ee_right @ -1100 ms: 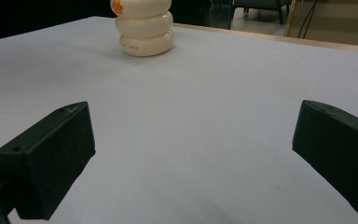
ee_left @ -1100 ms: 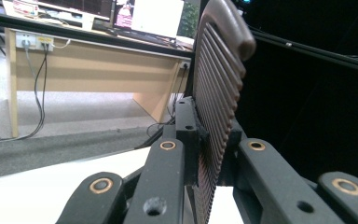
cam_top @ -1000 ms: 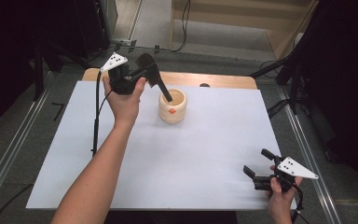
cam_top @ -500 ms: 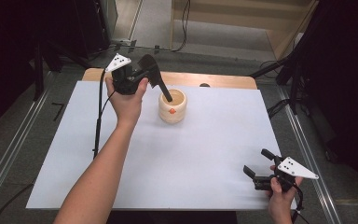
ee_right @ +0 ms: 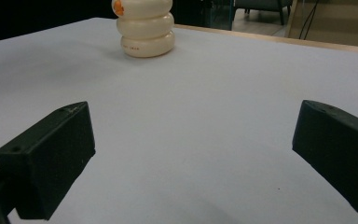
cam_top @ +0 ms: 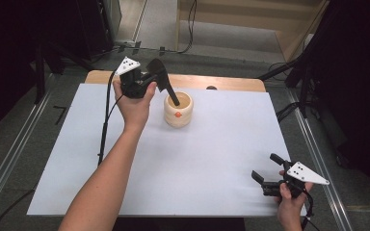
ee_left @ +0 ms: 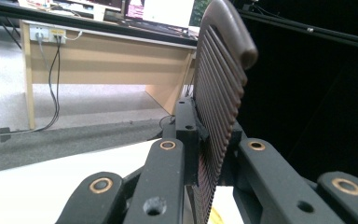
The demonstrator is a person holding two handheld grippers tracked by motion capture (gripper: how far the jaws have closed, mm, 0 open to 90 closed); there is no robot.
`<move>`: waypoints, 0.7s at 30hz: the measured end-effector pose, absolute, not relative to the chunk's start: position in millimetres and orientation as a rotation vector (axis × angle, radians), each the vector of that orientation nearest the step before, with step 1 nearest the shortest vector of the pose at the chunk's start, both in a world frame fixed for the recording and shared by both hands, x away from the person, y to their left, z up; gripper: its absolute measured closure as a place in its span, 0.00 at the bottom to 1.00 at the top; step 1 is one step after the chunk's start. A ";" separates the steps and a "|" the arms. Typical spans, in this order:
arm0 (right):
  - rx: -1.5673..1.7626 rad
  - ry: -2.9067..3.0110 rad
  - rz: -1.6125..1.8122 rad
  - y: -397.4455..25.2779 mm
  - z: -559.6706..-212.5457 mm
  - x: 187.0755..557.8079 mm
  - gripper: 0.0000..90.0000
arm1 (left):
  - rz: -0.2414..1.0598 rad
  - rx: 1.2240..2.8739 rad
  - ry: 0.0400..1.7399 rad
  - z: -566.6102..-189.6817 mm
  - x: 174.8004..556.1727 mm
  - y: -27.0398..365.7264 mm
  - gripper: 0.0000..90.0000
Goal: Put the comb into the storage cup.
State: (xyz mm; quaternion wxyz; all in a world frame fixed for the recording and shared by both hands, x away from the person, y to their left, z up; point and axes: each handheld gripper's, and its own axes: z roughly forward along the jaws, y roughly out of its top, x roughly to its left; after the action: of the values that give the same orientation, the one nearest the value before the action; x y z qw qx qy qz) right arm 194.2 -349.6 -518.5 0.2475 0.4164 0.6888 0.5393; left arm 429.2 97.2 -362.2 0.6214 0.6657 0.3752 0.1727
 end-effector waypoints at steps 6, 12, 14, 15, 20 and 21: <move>1.136 1.879 1.469 -349.5 -518.6 194.3 0.00 | 0.395 1.531 0.870 -366.8 430.2 96.8 0.93; 1.130 1.880 1.468 -349.4 -518.6 194.5 0.00 | 0.396 1.533 0.881 -371.6 431.2 97.4 0.93; 1.129 1.880 1.468 -349.4 -518.6 194.5 0.00 | 0.390 1.530 0.883 -372.8 431.3 97.7 0.93; 1.129 1.880 1.469 -349.4 -518.6 194.5 0.00 | 0.389 1.527 0.886 -373.6 431.5 97.5 0.93; 1.129 1.881 1.467 -349.0 -518.8 194.8 0.00 | 0.389 1.540 0.890 -377.1 432.3 96.2 0.93; 1.129 1.882 1.466 -349.0 -518.7 194.7 0.00 | 0.386 1.539 0.892 -377.6 432.5 96.0 0.93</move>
State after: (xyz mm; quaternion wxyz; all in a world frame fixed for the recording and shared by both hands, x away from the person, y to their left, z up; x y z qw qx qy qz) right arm 194.7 -349.0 -518.7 0.2485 0.4143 0.6906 0.5381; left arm 432.5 96.0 -377.6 0.6137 0.6676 0.3869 0.1675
